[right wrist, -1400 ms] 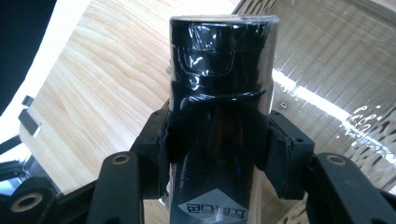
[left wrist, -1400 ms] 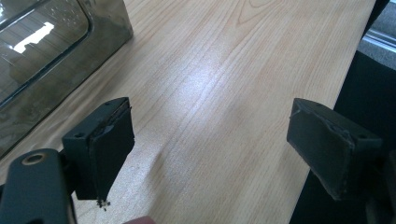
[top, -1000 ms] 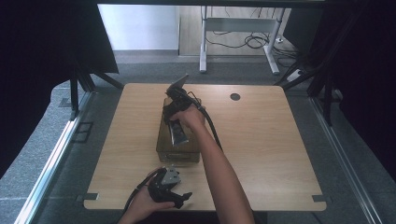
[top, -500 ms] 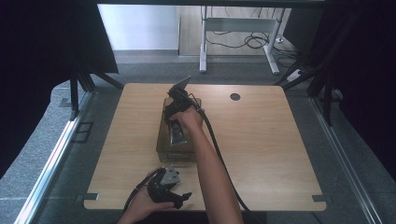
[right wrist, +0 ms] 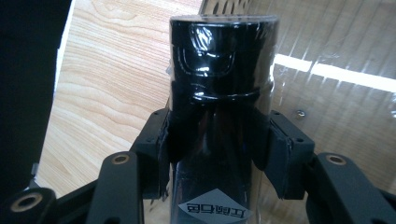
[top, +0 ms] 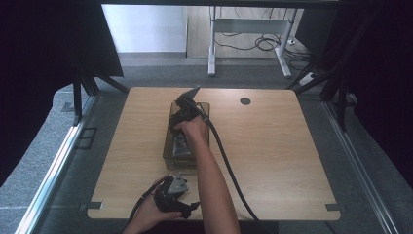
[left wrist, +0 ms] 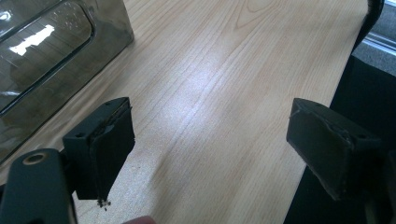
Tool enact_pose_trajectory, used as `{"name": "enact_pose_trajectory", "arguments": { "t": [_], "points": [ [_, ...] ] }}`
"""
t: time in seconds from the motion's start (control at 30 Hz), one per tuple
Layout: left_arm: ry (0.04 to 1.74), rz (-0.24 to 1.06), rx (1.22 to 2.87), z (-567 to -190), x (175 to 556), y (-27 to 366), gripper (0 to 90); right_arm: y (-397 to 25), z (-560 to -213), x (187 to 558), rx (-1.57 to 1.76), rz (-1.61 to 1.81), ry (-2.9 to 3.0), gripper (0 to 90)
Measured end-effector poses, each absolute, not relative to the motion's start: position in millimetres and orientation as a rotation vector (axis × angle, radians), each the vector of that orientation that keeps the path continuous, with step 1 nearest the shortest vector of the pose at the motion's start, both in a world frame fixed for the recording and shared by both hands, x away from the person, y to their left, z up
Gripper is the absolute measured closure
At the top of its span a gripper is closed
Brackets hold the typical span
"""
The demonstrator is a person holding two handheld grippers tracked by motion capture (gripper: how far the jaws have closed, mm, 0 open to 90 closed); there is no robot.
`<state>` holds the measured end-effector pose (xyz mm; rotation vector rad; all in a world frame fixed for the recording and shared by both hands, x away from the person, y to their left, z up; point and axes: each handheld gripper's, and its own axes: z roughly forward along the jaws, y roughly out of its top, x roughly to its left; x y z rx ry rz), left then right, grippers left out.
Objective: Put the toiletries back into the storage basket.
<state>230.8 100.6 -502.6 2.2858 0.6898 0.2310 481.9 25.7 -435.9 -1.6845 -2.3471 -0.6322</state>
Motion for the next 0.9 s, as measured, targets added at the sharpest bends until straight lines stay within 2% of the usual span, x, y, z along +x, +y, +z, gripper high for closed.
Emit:
{"name": "enact_pose_trajectory", "arguments": {
  "t": [0.77,0.9],
  "points": [
    [0.680,0.227,2.313,-506,232,99,15.4,29,-488,486,-1.808,-0.623,-2.209,46.2],
    [0.683,0.226,2.312,-506,232,100,15.3,28,-488,486,-1.842,-0.598,-2.229,40.9]
  ]
}}
